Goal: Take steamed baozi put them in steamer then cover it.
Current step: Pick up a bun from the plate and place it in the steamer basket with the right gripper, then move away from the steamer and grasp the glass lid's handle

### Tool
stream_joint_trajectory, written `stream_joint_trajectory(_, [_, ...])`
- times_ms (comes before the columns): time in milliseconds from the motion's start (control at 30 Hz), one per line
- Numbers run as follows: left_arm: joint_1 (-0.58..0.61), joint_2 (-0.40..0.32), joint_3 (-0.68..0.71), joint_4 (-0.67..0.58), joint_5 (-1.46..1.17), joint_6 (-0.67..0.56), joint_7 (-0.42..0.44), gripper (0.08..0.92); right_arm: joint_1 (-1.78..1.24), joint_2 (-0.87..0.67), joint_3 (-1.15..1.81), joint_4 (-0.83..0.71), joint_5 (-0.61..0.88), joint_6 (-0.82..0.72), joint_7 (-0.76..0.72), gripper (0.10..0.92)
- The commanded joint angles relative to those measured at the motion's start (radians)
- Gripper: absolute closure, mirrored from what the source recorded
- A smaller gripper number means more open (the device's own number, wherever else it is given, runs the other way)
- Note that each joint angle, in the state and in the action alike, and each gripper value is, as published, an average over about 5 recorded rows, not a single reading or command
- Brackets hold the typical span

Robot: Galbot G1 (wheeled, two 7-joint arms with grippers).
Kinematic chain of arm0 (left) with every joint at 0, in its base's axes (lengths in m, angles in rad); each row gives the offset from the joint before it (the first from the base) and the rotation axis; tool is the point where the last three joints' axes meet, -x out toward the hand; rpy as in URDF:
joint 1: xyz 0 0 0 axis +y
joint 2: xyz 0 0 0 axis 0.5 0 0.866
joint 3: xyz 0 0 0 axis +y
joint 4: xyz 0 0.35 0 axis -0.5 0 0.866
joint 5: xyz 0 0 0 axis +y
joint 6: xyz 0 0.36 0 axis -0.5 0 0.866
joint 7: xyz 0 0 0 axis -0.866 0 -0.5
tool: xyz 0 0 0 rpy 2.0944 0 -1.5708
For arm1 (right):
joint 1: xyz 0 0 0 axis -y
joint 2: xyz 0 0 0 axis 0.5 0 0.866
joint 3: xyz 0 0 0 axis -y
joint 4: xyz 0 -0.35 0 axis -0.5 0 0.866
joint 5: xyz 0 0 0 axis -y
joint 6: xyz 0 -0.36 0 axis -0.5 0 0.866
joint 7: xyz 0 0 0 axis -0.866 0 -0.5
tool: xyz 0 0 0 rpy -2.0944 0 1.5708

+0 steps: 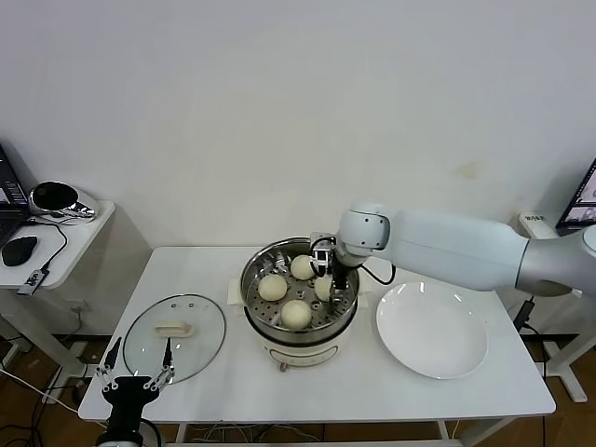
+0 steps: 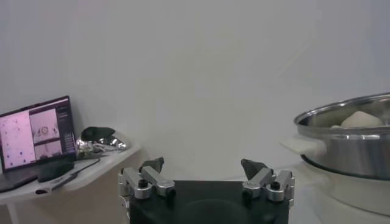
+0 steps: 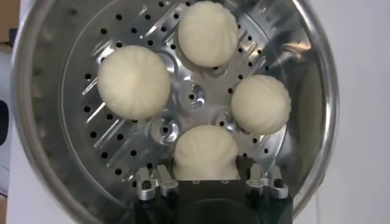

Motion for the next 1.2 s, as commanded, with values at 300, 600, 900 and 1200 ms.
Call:
stream_joint_trajectory(300, [-0.008,0.007,0.004,-0.004,-0.011,0.002,0.0,0.177,0.051,-0.241,0.165,0.262,-0.025,0.049,0.016,0.203])
stream_joint_trajectory(600, [-0.016,0.002,0.027,-0.007,-0.008,0.006,-0.009,0.177,-0.532,-0.617,0.648,0.52,0.027,0.411,0.481,0.203])
stream_joint_trajectory(900, [-0.024,-0.01,0.073,-0.001,0.075,0.03,-0.059,0.177,-1.614,-0.425,1.697,0.538,-0.282,0.803,0.609,0.203])
stream_joint_trajectory(1200, [-0.076,-0.029,0.104,0.088,0.357,-0.001,-0.129,0.177,-1.878,0.1,2.116,0.497,-0.505,1.095,0.511,0.203])
